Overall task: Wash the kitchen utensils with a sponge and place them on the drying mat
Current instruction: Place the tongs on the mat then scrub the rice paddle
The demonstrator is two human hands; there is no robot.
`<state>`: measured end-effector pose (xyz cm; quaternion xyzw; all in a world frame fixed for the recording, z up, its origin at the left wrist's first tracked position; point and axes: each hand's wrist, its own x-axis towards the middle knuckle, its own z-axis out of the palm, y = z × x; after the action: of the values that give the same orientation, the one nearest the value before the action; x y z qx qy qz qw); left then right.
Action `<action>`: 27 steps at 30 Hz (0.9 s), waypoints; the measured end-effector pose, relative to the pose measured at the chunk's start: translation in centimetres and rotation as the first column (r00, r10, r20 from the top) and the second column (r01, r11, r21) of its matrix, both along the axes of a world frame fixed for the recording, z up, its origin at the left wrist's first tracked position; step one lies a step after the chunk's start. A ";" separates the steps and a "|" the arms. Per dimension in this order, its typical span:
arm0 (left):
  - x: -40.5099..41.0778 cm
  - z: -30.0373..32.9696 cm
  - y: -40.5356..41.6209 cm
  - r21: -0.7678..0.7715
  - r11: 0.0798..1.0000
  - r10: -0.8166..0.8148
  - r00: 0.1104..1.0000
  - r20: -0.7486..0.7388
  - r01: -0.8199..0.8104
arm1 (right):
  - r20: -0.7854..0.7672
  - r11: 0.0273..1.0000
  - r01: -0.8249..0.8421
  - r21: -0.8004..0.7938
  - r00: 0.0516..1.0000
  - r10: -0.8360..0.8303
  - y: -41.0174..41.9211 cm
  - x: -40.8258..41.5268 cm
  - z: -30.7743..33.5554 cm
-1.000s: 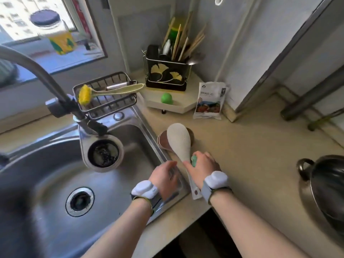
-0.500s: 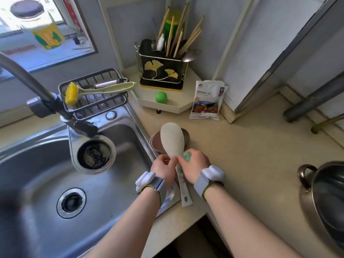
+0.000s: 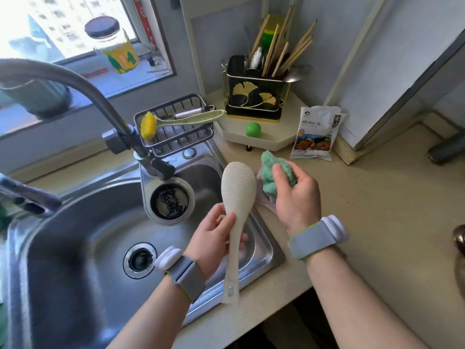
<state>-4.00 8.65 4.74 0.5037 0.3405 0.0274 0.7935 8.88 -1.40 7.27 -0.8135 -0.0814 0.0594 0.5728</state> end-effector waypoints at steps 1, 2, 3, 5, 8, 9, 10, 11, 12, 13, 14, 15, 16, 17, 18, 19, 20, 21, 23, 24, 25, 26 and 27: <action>0.0 0.2 0.0 -0.004 1.000 -0.004 1.000 0.015 0.004 | 0.070 0.997 -0.076 -0.020 0.995 0.077 1.0 -0.1 0.2; -0.5 0.5 0.4 -0.013 1.000 0.007 1.000 0.030 -0.007 | 0.119 0.980 -0.186 -0.066 0.974 0.193 2.5 -0.8 0.0; -1.1 0.9 0.7 -0.031 0.999 0.022 0.999 0.044 -0.020 | 0.144 0.947 -0.297 -0.123 0.939 0.313 3.7 -1.9 -0.5; -2.5 1.5 1.5 -0.060 0.997 0.055 0.996 0.066 -0.051 | 0.160 0.870 -0.437 -0.228 0.865 0.476 5.1 -5.1 -2.1; -5.2 1.4 3.0 -0.063 0.991 0.127 0.988 0.083 -0.122 | 0.228 0.774 -0.559 -0.298 0.746 0.626 5.7 -10.1 -3.5; -6.0 1.3 3.4 -0.080 0.986 0.154 0.985 0.081 -0.148 | 0.248 0.727 -0.594 -0.344 0.690 0.680 5.8 -11.0 -3.9; -6.8 1.1 3.8 -0.103 0.982 0.170 0.982 0.081 -0.161 | 0.271 0.700 -0.600 -0.388 0.651 0.709 6.1 -11.4 -4.0; -7.0 1.2 3.9 -0.115 0.982 0.160 0.984 0.078 -0.151 | 0.287 0.706 -0.579 -0.408 0.653 0.701 6.6 -10.8 -3.9; -7.5 1.2 4.1 -0.120 0.983 0.146 0.986 0.078 -0.136 | 0.278 0.721 -0.553 -0.416 0.678 0.680 7.6 -10.0 -3.7; -8.1 1.3 4.4 -0.122 0.984 0.137 0.987 0.079 -0.127 | 0.250 0.745 -0.526 -0.410 0.721 0.646 8.6 -9.4 -3.4; -8.6 1.3 4.8 -0.116 0.986 0.131 0.988 0.080 -0.121 | 0.214 0.772 -0.502 -0.391 0.766 0.606 9.5 -8.7 -3.0; -9.1 1.4 5.2 -0.106 0.987 0.130 0.988 0.084 -0.121 | 0.196 0.788 -0.486 -0.377 0.790 0.581 10.3 -8.9 -2.8; -9.5 1.5 5.6 -0.099 0.987 0.136 0.986 0.092 -0.127 | 0.205 0.788 -0.489 -0.373 0.785 0.584 10.7 -9.9 -2.6; -10.0 1.6 6.1 -0.100 0.985 0.148 0.984 0.099 -0.138 | 0.246 0.776 -0.505 -0.378 0.753 0.610 10.9 -11.4 -2.7; -10.4 1.5 6.7 -0.108 0.982 0.164 0.980 0.109 -0.152 | 0.298 0.744 -0.532 -0.404 0.693 0.657 10.9 -13.0 -3.1; -10.8 1.4 7.3 -0.119 0.978 0.186 0.976 0.113 -0.173 | 0.349 0.703 -0.555 -0.445 0.615 0.707 10.9 -14.3 -3.6; -11.3 1.3 7.8 -0.115 0.977 0.195 0.975 0.111 -0.182 | 0.370 0.671 -0.560 -0.486 0.564 0.738 11.0 -14.5 -4.0; -11.4 1.2 8.0 -0.093 0.981 0.182 0.978 0.106 -0.173 | 0.352 0.673 -0.544 -0.502 0.582 0.733 11.2 -13.4 -4.2; -12.0 1.0 8.6 -0.055 0.987 0.155 0.984 0.092 -0.150 | 0.238 0.754 -0.505 -0.420 0.740 0.629 12.9 -11.5 -3.8; -12.4 1.0 8.8 -0.059 0.988 0.148 0.985 0.083 -0.143 | 0.201 0.787 -0.486 -0.380 0.788 0.582 13.5 -11.3 -3.5; -12.7 1.0 9.2 -0.073 0.988 0.141 0.987 0.076 -0.136 | 0.215 0.805 -0.470 -0.363 0.798 0.563 13.9 -12.2 -3.5; -13.1 1.0 9.6 -0.087 0.988 0.132 0.989 0.072 -0.125 | 0.253 0.801 -0.460 -0.384 0.782 0.570 14.1 -13.6 -3.3; -13.6 1.0 9.9 -0.097 0.989 0.122 0.990 0.067 -0.115 | 0.284 0.784 -0.457 -0.421 0.754 0.592 14.0 -14.9 -3.4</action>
<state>-17.60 18.55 5.72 0.4436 0.3417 0.0770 0.8249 -6.05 12.60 3.85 -0.8334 -0.4143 0.0643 0.3601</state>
